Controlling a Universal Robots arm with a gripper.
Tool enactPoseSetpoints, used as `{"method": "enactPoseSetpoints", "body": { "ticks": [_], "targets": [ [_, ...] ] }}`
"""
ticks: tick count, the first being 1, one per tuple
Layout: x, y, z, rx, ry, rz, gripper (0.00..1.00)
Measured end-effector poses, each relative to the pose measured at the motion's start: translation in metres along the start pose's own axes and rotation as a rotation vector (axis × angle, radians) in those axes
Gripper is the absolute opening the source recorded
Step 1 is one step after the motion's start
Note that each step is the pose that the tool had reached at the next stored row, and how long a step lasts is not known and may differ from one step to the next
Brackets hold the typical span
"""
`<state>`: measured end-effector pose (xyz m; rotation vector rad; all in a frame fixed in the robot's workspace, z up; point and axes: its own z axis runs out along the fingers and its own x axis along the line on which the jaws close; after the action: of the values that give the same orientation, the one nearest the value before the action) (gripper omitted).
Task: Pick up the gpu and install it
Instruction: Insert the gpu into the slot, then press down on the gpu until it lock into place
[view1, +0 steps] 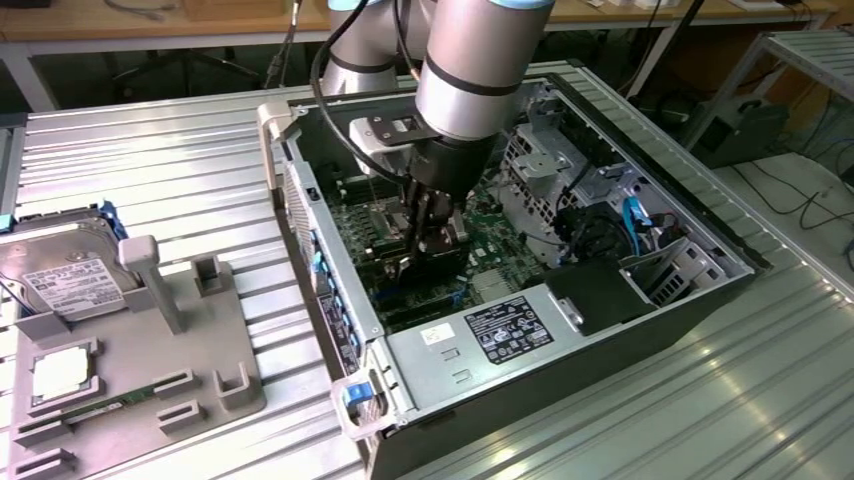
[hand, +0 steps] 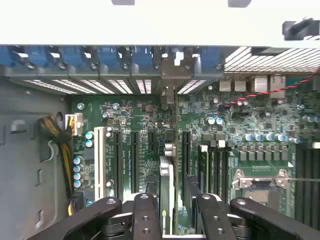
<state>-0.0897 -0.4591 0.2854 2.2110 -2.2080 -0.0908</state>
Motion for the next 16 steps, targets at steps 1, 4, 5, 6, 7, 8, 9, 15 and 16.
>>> {"method": "enactPoseSetpoints", "body": {
  "ticks": [1, 4, 5, 6, 7, 8, 9, 15, 16],
  "targets": [
    [0.0, 0.0, 0.0, 0.0, 0.0, 0.0, 0.15],
    [0.0, 0.0, -0.0001, -0.0001, 0.0001, 0.0, 0.11],
    [0.0, 0.0, 0.0, -0.0001, 0.0, 0.0, 0.11],
    [0.0, 0.0, -0.0001, -0.0001, 0.0001, 0.0, 0.11],
    [0.0, 0.0, -0.0001, -0.0001, 0.0, 0.0, 0.11],
    [0.0, 0.0006, 0.0, 0.0, 0.0001, 0.0, 0.11],
    [0.0001, 0.0021, 0.0, -0.0002, 0.0003, 0.0, 0.11],
    [0.0, 0.0031, 0.0002, -0.0447, 0.0, 0.001, 0.11],
    [0.0, 0.0031, 0.0002, -0.0557, 0.0002, 0.002, 0.11]
  ]
}}
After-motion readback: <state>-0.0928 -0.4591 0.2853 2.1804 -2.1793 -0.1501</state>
